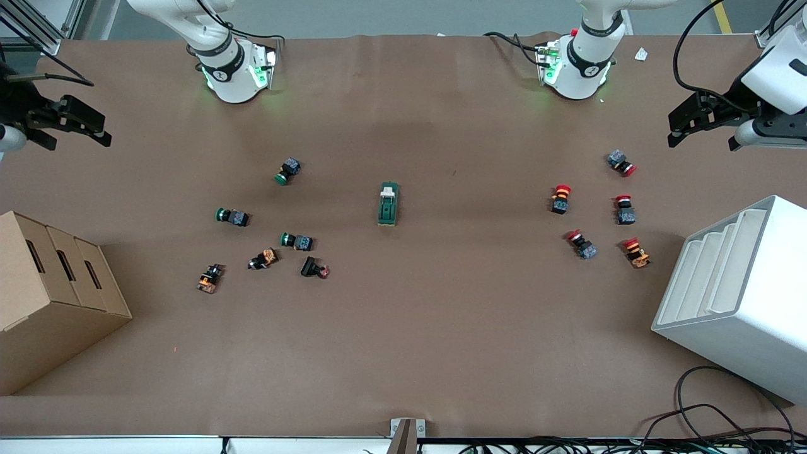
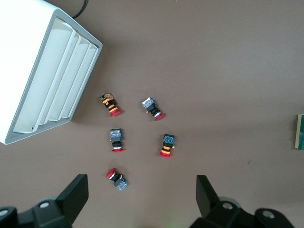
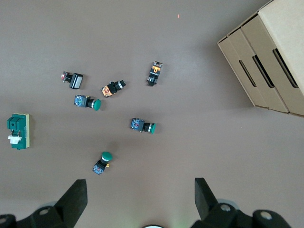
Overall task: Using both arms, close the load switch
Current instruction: 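Move the left gripper over the green load switch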
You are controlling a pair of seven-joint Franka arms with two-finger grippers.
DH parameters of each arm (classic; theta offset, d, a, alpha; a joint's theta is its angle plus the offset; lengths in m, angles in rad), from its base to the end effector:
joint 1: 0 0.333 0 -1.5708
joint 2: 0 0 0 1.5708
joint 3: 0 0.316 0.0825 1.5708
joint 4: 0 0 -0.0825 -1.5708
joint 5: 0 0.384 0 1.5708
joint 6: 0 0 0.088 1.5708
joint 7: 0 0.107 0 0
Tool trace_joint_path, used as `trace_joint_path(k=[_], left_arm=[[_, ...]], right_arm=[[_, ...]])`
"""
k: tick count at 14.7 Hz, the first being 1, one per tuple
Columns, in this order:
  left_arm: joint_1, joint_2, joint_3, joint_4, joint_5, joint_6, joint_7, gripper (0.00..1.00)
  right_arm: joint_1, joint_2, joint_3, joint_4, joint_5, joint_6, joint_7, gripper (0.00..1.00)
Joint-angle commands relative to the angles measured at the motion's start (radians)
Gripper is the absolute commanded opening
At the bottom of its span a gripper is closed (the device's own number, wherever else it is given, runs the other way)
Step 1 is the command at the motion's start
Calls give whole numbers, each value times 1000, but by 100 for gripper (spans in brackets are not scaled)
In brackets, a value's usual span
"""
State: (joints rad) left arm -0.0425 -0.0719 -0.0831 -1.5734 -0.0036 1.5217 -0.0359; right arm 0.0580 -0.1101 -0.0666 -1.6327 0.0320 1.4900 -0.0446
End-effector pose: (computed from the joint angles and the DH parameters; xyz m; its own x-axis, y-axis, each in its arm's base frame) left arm 0.5227 -0.0682 0.6577 0.9958 -0.0896 0.0200 -0.0896 -0.9960 -0.0017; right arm 0.5114 -0.0028 0.6472 0.9988 0.0392 -0.0310 0.0379 -0.9985 -0.0407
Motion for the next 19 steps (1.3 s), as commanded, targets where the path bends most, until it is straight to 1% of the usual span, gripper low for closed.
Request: trace_joint_path(k=[1,3,4,6,7,9,10,13,16,19], left_arm=[[3,7,-1,19,7,-11,7,100],[-11,7,-4,27,7,-11,-7,100],[-25,30,-7,48,8,-11,-7,100],[-69,108,-47,129,7,-8,-18,100],[-91,144,-70,153,7,-8,-50,100],[-155,188,-122,153,19,38,-212,100],[-201,204,-136,150,19,72,-343,100],[-360,288,-152,138,37,132,-679,100],[-518,380,-153,133,140,243,-930,100],[-643,463,-153,118,236,339,-1137,100]], right_arm=[[-12,-26,-21,4,6,-28,-18,100],[-7,-23,-19,46,6,-31,-17,100],[-6,-25,-15,47,6,-36,-14,100],[-1,-25,-13,47,5,-65,-12,100],[0,-25,-13,47,5,-68,-12,100],[2,-23,-15,48,5,-68,-12,100],[3,-23,-13,48,5,-65,-12,100],[6,-22,-13,47,5,-63,-12,100],[13,-22,-15,50,5,-60,-11,100],[13,-20,-15,53,5,-56,-11,100]])
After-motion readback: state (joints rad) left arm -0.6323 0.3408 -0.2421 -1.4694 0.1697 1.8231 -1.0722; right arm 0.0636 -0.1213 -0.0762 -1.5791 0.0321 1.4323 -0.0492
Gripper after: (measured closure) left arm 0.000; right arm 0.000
